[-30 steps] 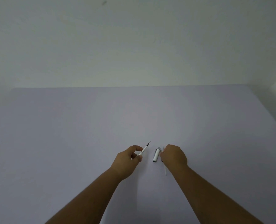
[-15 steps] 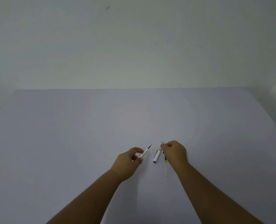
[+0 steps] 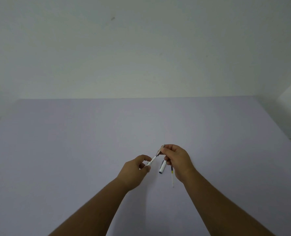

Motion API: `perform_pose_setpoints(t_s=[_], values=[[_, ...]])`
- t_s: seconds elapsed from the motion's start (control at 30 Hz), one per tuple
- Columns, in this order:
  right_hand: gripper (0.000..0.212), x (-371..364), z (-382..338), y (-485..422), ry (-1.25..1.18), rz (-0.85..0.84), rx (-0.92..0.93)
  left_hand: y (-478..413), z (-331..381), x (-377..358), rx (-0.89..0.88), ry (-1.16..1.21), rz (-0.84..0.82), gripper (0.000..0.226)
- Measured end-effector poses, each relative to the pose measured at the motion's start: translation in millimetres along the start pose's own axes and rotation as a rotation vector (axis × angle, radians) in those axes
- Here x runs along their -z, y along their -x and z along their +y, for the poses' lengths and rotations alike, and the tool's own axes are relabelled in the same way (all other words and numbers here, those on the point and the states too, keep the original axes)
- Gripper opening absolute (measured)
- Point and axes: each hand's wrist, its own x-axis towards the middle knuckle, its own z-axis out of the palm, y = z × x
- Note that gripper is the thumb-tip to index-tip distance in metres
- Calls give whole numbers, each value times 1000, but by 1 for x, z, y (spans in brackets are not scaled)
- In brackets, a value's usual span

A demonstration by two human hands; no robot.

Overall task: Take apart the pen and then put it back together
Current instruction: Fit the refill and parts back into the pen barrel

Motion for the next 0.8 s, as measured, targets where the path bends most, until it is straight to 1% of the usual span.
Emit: perform_pose_setpoints(t_s=[0.17,0.3,0.43,0.5,0.63,0.73,0.77,0.8], values=[[10,-1,4,7,98,-68,7,4,5,0,6,40,39,19],[13,-2,0,12,122,-116,44,5,8,1,4,22,72,7],[5,2,-4,14,176,-166,47,7,11,5,-17,2,95,4],[9,2,-6,13,213,-163,29,9,14,7,-42,-30,106,4],[5,1,-12,15,192,-195,44,12,20,11,-67,-62,119,5],[21,0,-18,17,301,-184,24,14,22,14,-70,-80,117,7],[24,0,-20,18,333,-188,22,15,23,14,-77,-88,115,6],[23,0,-21,19,336,-205,25,16,24,15,-85,-90,117,6]])
